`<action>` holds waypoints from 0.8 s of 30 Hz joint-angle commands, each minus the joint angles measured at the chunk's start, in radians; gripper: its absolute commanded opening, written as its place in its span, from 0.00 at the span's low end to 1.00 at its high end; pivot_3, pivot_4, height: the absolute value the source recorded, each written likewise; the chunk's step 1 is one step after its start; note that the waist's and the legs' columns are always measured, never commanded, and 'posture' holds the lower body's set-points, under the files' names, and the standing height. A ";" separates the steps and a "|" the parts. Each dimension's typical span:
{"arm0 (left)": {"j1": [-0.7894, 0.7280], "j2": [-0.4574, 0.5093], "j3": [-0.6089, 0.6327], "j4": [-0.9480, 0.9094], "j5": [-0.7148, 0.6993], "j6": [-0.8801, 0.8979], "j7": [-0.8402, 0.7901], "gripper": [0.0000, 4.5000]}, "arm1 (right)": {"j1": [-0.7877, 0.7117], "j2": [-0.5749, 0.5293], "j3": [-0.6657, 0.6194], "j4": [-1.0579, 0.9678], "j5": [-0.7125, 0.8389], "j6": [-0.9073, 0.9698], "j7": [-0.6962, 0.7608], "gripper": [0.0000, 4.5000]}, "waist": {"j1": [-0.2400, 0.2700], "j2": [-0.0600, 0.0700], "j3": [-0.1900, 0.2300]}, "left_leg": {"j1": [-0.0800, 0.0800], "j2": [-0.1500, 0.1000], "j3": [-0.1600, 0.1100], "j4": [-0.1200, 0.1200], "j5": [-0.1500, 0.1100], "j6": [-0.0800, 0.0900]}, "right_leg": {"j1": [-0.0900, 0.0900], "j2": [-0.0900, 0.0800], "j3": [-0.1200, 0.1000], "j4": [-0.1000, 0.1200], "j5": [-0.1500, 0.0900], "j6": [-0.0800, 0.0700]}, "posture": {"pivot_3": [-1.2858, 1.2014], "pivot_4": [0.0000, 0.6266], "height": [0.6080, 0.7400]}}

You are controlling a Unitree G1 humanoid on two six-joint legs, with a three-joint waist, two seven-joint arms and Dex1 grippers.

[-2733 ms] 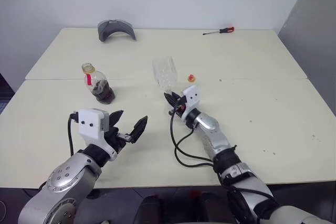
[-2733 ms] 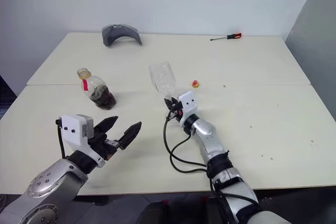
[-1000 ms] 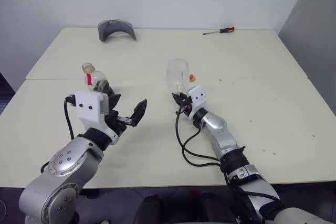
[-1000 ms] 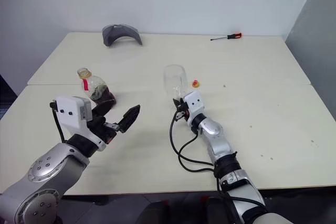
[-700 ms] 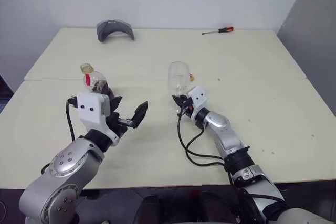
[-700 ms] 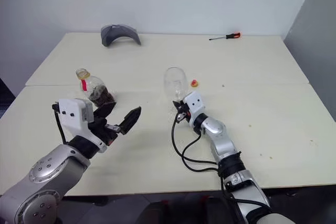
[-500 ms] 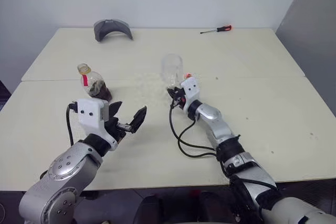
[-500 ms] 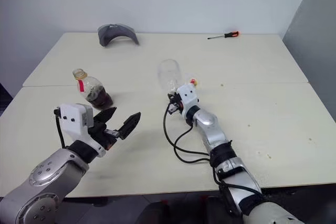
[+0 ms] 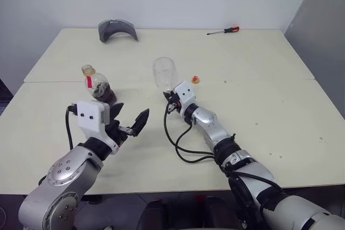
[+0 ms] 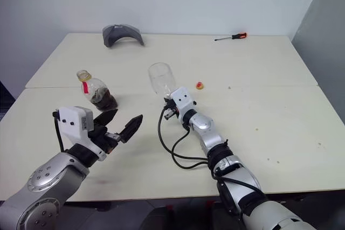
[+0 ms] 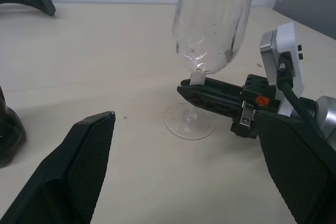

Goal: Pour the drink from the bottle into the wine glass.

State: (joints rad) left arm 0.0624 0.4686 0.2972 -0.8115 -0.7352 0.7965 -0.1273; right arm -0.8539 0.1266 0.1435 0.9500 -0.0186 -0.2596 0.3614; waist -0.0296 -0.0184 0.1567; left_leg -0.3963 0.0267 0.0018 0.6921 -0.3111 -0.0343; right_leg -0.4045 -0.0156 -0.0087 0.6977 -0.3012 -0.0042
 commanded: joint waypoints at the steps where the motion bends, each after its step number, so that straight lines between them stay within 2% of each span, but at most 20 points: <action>1: -0.001 0.009 0.010 -0.005 0.011 -0.032 -0.018 1.00 | 0.004 0.010 0.007 -0.002 -0.015 -0.022 -0.002 0.03 | 0.000 0.000 0.000 | 0.000 0.000 0.000 0.000 0.000 0.000 | 0.000 0.000 0.000 0.000 0.000 0.000 | 0.52 0.24 1.00; 3: -0.005 0.007 0.007 0.001 0.016 -0.035 -0.024 1.00 | 0.003 0.009 0.005 -0.002 -0.016 -0.022 0.001 0.03 | 0.000 0.000 0.000 | 0.000 0.000 0.000 0.000 0.000 0.000 | 0.000 0.000 0.000 0.000 0.000 0.000 | 0.52 0.24 1.00; 10: 0.004 0.000 -0.010 0.038 0.048 -0.075 -0.061 1.00 | 0.014 0.000 -0.001 -0.018 -0.018 -0.020 0.010 0.56 | 0.000 0.000 0.000 | 0.000 0.000 0.000 0.000 0.000 0.000 | 0.000 0.000 0.000 0.000 0.000 0.000 | 0.52 0.24 1.00; 15: 0.020 -0.018 -0.032 0.037 0.064 -0.096 -0.070 1.00 | 0.067 -0.023 0.008 -0.105 -0.015 -0.002 0.042 0.95 | 0.000 0.000 0.000 | 0.000 0.000 0.000 0.000 0.000 0.000 | 0.000 0.000 0.000 0.000 0.000 0.000 | 0.52 0.24 1.00; 16: 0.019 -0.019 -0.032 0.039 0.065 -0.098 -0.070 1.00 | 0.078 -0.029 0.010 -0.128 -0.014 0.007 0.049 1.00 | 0.001 0.000 0.000 | 0.000 0.000 0.000 0.000 0.000 0.000 | 0.000 0.000 0.000 0.000 0.000 0.000 | 0.52 0.24 1.00; 19: 0.013 -0.020 -0.035 0.039 0.065 -0.097 -0.068 1.00 | 0.118 -0.048 0.015 -0.215 -0.001 0.054 0.084 1.00 | 0.001 0.000 0.000 | 0.000 0.000 0.000 0.000 0.000 0.000 | 0.000 0.000 0.000 0.000 0.000 0.000 | 0.52 0.24 1.00; 24: 0.014 -0.026 -0.030 0.042 0.064 -0.094 -0.057 1.00 | 0.243 -0.112 0.024 -0.508 0.046 0.236 0.165 1.00 | 0.003 0.000 0.000 | 0.000 0.000 0.000 0.000 0.000 0.000 | 0.000 0.000 0.000 0.000 0.000 0.000 | 0.52 0.24 1.00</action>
State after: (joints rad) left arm 0.0769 0.4464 0.2595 -0.7482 -0.6752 0.7183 -0.1869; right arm -0.6252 0.0233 0.1634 0.5536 -0.0032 -0.0746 0.4989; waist -0.0271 -0.0184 0.1567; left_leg -0.3968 0.0268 0.0013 0.6921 -0.3115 -0.0337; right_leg -0.4045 -0.0157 -0.0089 0.6975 -0.3011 -0.0041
